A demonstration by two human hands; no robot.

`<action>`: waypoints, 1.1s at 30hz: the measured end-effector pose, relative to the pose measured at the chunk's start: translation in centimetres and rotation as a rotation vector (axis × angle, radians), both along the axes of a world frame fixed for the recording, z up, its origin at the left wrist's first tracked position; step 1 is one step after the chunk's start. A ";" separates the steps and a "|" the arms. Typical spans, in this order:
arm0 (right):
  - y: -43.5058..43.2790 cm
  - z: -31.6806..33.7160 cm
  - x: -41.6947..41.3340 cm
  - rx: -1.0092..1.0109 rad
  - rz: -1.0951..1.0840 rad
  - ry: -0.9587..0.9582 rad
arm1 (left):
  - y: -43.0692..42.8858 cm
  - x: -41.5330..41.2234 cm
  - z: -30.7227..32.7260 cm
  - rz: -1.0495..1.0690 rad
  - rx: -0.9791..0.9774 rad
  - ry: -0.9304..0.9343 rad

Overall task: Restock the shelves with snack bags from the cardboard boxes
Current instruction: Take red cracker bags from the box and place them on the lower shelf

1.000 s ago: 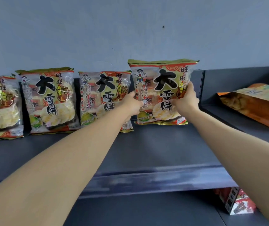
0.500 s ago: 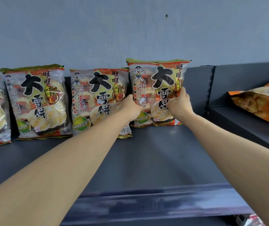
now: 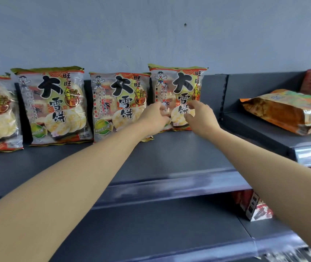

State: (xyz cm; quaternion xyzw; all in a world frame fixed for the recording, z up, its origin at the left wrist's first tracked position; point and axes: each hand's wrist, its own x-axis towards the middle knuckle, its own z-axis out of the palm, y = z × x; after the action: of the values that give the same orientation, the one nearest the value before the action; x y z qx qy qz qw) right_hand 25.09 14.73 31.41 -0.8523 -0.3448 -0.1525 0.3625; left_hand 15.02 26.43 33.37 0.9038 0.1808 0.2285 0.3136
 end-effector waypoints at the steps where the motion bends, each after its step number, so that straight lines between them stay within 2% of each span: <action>1: -0.8 0.1 -1.5 -0.030 0.010 -0.037 | -0.6 -1.3 0.2 -0.036 0.039 0.003; 7: -7.1 -1.2 -10.2 -0.140 -0.042 -0.209 | -5.0 -8.9 0.1 -0.259 0.217 0.001; 11: -12.6 -3.7 -15.5 -0.233 -0.145 -0.219 | -9.1 -12.7 -3.0 -0.431 0.241 0.032; 15: -18.4 -7.6 -19.2 -0.415 -0.241 -0.182 | -13.8 -15.7 -7.6 -0.591 0.241 0.122; 23: -27.0 -15.7 -21.7 -0.749 -0.318 0.168 | -21.5 -17.0 -16.8 -0.770 0.054 0.399; 27: -30.3 -18.9 -19.7 -0.793 -0.341 0.341 | -23.8 -15.6 -20.4 -0.754 0.025 0.509; 33: -35.4 -23.3 -14.9 -0.897 -0.306 0.474 | -29.2 -10.9 -25.5 -0.688 -0.019 0.639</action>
State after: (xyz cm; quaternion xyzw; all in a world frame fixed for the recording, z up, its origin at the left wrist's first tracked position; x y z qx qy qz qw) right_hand 10.17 -20.69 8.15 -0.9754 -0.1562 0.1557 0.0038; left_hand 4.16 -2.81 7.82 0.9333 -0.0399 -0.1802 0.3079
